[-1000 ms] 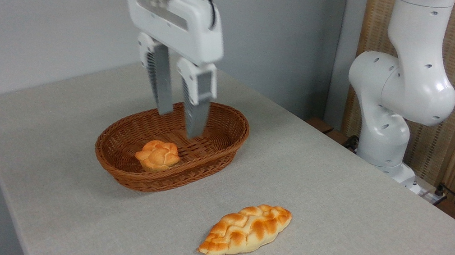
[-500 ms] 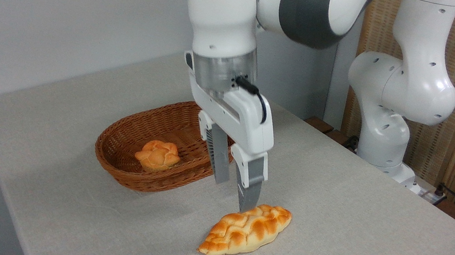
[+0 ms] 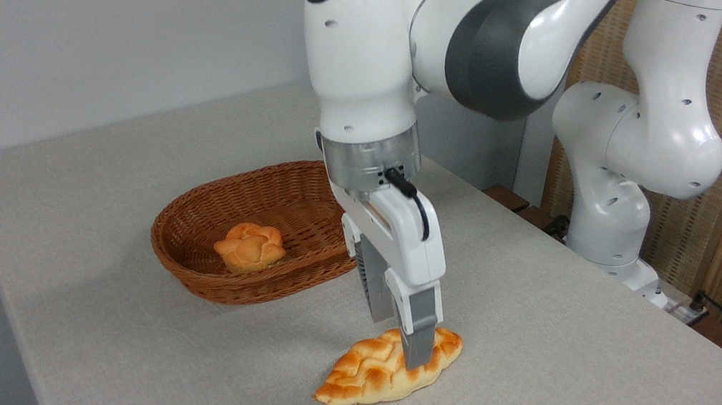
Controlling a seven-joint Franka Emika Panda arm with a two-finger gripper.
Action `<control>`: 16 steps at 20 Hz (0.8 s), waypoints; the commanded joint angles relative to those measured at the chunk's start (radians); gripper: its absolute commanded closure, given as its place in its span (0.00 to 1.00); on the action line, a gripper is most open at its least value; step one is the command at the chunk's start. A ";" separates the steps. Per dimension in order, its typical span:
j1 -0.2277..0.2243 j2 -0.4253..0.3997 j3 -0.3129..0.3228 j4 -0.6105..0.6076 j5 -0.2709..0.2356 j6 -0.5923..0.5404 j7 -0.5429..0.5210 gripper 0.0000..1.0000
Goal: Put bread into the basket
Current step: 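Close the gripper on the long scored bread roll and lift it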
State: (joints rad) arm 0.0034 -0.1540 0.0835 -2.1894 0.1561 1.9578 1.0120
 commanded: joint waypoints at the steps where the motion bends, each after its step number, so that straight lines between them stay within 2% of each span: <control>1: -0.007 0.002 0.013 -0.033 0.005 0.055 0.013 0.00; 14: -0.008 0.030 0.013 -0.101 0.000 0.135 0.013 0.01; 16: -0.010 0.031 0.013 -0.101 0.000 0.135 0.010 0.15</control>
State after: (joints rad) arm 0.0020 -0.1226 0.0836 -2.2676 0.1560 2.0661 1.0120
